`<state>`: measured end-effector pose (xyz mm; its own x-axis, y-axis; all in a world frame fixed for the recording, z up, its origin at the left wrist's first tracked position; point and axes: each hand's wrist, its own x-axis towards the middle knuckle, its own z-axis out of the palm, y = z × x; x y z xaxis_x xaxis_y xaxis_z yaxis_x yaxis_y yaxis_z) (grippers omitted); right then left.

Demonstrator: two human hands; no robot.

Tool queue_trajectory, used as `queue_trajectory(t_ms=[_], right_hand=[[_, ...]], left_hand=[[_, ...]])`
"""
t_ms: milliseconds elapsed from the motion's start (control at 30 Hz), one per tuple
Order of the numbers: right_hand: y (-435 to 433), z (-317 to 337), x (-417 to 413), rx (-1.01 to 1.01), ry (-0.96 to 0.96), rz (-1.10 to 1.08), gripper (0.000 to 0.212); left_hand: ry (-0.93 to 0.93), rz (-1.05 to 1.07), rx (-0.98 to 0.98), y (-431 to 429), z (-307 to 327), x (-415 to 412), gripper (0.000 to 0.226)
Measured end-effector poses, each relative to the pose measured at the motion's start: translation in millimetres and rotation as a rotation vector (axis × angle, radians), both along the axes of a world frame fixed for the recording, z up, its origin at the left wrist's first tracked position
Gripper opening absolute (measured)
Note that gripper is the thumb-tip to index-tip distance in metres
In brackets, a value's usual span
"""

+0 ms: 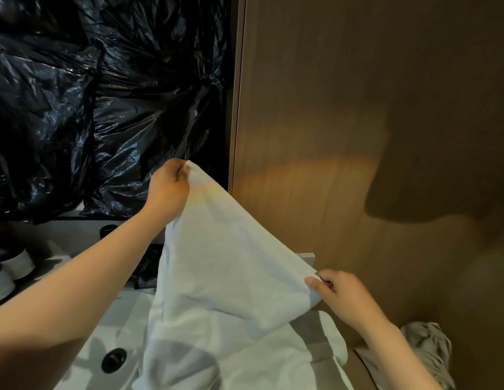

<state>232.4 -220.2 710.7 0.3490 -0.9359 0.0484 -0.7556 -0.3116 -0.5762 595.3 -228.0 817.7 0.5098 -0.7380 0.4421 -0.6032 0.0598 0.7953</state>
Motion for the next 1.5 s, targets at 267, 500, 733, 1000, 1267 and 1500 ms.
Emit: queue_trajectory(t_ms=[267,500,733,1000,1267,1500], right_hand=[[-30,59,-14,-0.322,0.127,-0.136,0.021],[-64,157,-14,-0.632,0.226,-0.213,0.025],[-68,221,-7,-0.77,0.243,-0.273,0.017],[-66,207,-8,-0.717,0.235,-0.289,0.014],[-39,151,12,-0.44,0.096,-0.173,0.014],[9,89,58,-0.195,-0.263,0.063,0.024]], left_hand=[[-0.022,0.061,-0.079,-5,21,4,0.028],[0.0,0.074,-0.246,-11,62,9,0.017],[0.007,0.126,-0.319,-13,87,12,0.017],[0.002,0.085,-0.307,-7,80,8,0.017],[-0.109,-0.192,-0.135,28,36,-43,0.016],[-0.048,-0.372,-0.025,54,-21,-90,0.014]])
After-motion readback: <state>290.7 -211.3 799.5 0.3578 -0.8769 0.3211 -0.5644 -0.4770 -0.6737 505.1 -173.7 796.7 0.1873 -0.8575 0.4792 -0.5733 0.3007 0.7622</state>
